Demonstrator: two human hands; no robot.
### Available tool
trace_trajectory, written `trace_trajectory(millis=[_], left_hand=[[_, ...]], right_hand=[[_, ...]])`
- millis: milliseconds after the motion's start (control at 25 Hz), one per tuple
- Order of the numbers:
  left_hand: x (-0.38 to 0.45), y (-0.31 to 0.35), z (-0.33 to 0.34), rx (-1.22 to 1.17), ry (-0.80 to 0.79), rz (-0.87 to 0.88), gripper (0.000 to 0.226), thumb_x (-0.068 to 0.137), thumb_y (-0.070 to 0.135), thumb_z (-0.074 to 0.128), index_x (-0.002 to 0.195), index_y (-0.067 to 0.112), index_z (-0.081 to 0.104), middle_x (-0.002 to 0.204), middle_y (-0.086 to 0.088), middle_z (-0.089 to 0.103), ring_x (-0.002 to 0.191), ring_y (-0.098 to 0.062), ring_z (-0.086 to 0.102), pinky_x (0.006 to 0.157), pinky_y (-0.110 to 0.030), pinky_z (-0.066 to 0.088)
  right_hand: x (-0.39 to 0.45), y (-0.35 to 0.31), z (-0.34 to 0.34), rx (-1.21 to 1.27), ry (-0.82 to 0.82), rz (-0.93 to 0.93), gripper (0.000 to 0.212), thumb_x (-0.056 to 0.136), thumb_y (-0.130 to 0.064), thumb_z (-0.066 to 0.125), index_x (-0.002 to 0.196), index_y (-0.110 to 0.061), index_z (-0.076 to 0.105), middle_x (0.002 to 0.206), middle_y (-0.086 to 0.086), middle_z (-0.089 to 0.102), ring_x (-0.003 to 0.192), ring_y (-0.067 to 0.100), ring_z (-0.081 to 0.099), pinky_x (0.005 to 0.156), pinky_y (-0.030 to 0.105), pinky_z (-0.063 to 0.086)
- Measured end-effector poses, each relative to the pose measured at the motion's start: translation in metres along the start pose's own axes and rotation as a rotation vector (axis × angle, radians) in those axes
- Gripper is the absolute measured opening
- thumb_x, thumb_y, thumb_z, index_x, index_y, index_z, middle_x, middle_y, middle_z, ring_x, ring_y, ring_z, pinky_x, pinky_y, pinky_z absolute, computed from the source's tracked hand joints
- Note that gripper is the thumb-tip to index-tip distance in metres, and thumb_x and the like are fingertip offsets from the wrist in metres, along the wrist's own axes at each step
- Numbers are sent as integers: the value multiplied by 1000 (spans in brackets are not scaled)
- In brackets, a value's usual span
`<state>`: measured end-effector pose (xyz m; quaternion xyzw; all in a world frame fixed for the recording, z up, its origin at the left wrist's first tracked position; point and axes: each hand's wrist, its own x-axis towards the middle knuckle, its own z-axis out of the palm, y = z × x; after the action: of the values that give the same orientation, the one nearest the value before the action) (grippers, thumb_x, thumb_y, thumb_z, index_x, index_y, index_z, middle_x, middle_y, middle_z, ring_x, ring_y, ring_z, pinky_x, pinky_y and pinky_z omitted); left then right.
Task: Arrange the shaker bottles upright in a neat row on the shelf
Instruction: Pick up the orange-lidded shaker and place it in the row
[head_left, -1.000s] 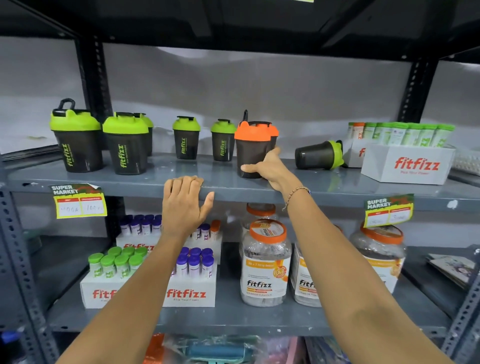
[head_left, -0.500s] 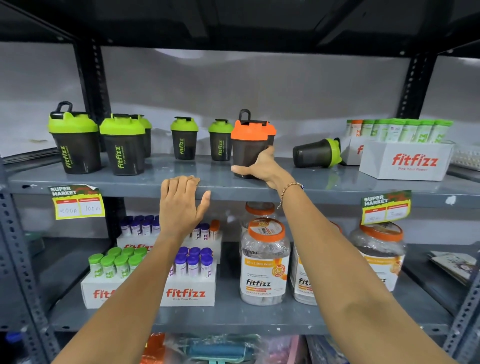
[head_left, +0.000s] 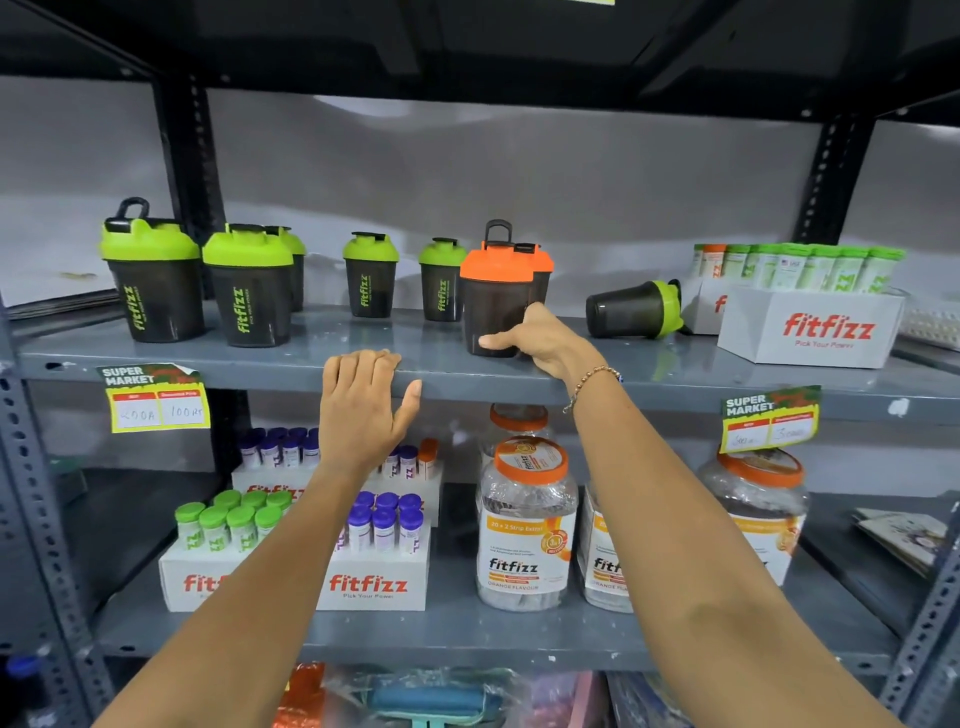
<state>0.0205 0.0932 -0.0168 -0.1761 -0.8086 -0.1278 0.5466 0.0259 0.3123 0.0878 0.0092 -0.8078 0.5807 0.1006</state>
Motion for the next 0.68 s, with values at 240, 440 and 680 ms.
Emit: trace_trajectory(millis=[240,440,680], left_hand=[[0,0,0,-14,-10,0,46,94,45,36,107,8,60,105,-9,62,98,-27,51,96,-39,31],[1,0,1,-10,-6,2,47,94,45,35,107,7,60,104,-9,63,97,-28,53,95,-39,31],[0,-2,0,-18,-24,7,49,95,46,34,109,7,60,106,-9,63,99,-29,54,97,-40,31]], right_hand=[[4,0,7,-186,106,-59,133,35,-57,89,140,-4,28,139,10,43,129,26,44,109,44,42],[4,0,1,-41,16,-1,96,60,-14,88,135,-1,30,131,14,55,126,30,50,109,45,41],[-1,-2,2,-58,26,-24,118,45,-37,93,137,-6,26,136,11,49,129,28,46,110,46,40]])
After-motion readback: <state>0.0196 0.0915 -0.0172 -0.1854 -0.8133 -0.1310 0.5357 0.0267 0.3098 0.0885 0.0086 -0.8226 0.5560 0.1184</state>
